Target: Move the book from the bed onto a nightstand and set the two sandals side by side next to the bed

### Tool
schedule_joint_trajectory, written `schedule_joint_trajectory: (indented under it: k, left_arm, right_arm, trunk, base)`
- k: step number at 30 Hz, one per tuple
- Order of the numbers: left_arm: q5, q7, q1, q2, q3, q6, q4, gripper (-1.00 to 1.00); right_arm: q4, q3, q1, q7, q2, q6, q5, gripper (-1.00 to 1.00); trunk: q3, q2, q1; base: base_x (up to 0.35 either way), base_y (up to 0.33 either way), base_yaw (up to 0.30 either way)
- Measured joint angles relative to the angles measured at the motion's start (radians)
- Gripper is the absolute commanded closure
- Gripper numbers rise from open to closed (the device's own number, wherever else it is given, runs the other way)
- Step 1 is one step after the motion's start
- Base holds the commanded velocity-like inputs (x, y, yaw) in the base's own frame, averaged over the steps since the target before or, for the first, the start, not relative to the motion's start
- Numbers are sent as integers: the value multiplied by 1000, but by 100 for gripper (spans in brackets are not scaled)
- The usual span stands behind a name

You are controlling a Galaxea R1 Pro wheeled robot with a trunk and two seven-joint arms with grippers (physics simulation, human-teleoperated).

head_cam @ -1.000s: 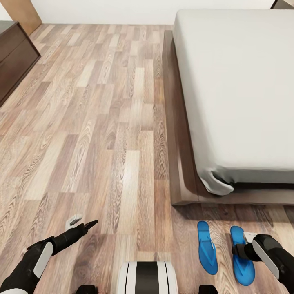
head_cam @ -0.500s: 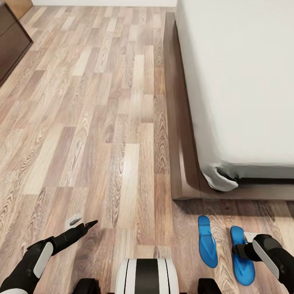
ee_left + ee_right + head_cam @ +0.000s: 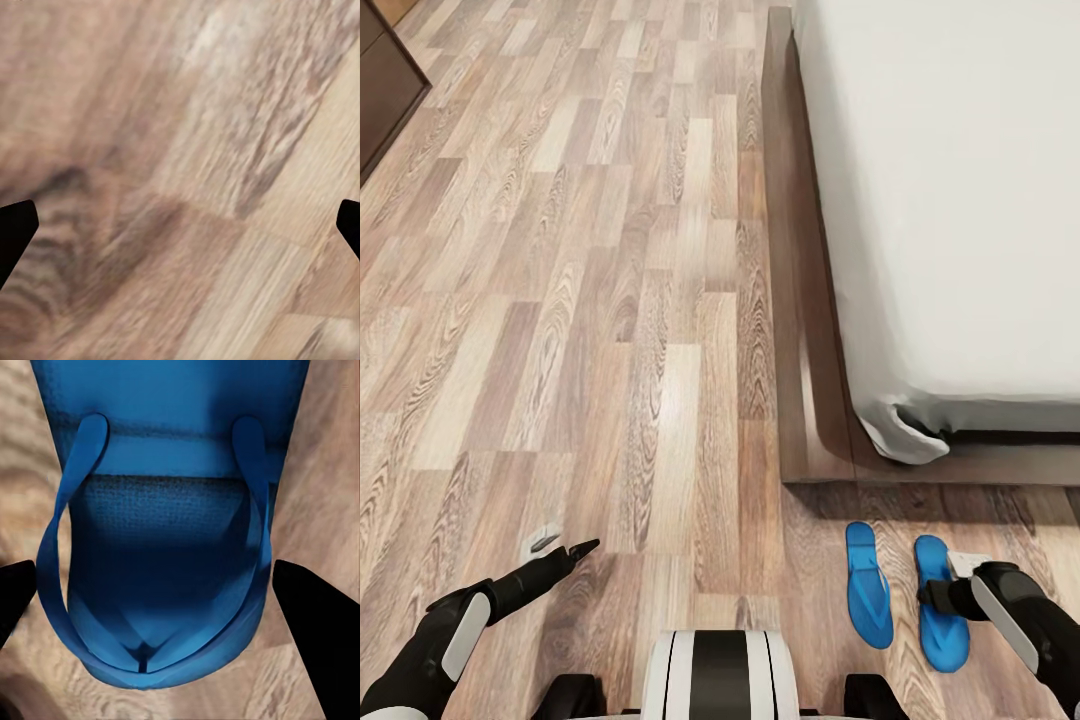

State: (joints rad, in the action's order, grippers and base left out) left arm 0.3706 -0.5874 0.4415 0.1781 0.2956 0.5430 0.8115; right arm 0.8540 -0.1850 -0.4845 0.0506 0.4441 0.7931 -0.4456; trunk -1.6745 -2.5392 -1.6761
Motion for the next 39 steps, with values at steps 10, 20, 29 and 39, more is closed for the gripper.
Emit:
schedule_joint_trajectory:
  k: [10, 20, 29, 39]
  left_arm:
    - [1, 0, 0, 0, 0, 0, 1, -100]
    - [0, 1, 0, 0, 0, 0, 1, -100]
    - [2, 1, 0, 0, 0, 0, 1, -100]
    - [1, 5, 0, 0, 2, -3, 0, -100]
  right_arm:
    - [70, 0, -1, 0, -3, 0, 4, 100]
    - [67, 1, -1, -1, -3, -21, 4, 100]
    - [64, 1, -1, -1, -2, -24, 4, 100]
    - [64, 1, -1, -1, -2, -24, 3, 100]
  trunk:
    - [0, 0, 0]
    - [0, 0, 0]
    - [0, 0, 0]
    - [-12, -1, -1]
  base:
    - [0, 0, 0]
    - [14, 0, 0]
    - [0, 55, 0]
    - [0, 12, 0]
